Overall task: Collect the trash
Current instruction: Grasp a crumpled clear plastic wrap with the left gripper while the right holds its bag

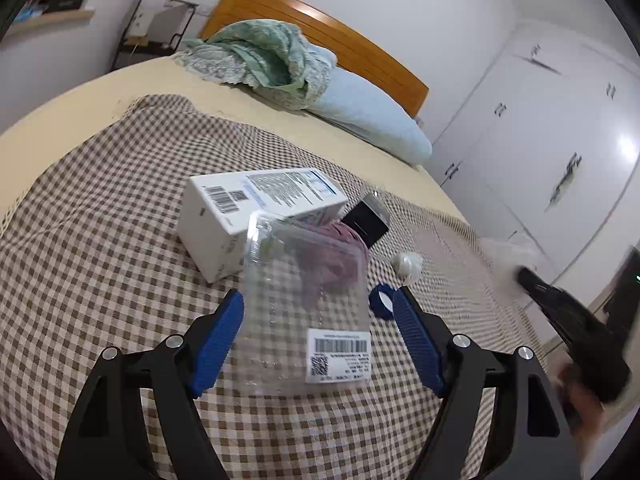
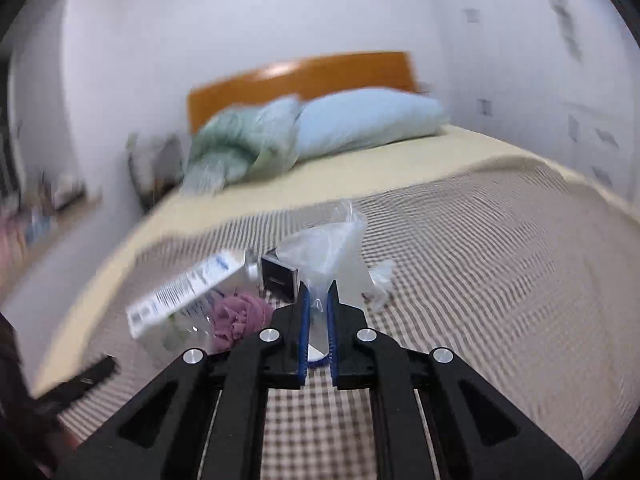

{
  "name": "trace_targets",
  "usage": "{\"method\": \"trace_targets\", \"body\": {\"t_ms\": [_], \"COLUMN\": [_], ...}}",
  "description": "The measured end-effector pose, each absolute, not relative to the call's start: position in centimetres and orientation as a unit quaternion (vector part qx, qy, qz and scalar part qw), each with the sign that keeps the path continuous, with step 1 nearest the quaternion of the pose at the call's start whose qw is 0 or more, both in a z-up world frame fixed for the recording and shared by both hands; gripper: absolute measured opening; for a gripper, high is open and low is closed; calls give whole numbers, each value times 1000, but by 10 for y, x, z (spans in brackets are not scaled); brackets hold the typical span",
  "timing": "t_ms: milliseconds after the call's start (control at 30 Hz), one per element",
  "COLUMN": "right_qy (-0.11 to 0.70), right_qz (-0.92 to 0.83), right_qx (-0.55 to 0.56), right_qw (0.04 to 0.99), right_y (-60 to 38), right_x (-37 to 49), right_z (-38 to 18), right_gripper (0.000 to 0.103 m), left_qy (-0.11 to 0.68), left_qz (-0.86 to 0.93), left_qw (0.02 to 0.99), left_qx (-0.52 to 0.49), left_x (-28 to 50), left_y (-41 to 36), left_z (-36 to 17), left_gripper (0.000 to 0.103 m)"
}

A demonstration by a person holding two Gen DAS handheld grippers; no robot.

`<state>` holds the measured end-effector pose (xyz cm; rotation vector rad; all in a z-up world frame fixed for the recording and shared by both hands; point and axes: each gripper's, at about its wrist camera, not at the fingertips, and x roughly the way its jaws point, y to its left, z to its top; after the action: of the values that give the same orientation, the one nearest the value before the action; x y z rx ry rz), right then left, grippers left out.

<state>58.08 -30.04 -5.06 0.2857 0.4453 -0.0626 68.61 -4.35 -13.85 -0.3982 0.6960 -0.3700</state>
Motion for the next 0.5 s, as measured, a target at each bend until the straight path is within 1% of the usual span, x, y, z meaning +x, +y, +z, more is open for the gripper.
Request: {"method": "trace_targets", "body": {"t_ms": [67,133,233,300,400,500], "right_qy": [217,241,240,248,267,268], "right_qz": [-47,-65,-68,-60,-57,-70], "right_qx": [160,148,202,210,248,246], "right_qw": [962,957,947,944,929,929], "right_y": [-306,-316,-352,-365,-386,-401], "right_x": [557,554,556,561,563,559], "right_z": [-69,-87,-95,-101,-126,-130], "right_gripper": [8,8,8,8,8,8], "left_qy": [336,331,326,332,337,354], "left_qz": [-184,-195,-208,-217,-259,-278], "left_qw": [908,915,917,915,902,893], "left_qx": [-166,-128,-95,-81,-79,-23], "left_x": [681,674,671,669,672,705], "left_y": [-55,-67,-81,-96,-127,-180], "left_z": [-139,-140,-143,-141,-123,-91], "left_gripper": [74,74,74,74,74,74]}}
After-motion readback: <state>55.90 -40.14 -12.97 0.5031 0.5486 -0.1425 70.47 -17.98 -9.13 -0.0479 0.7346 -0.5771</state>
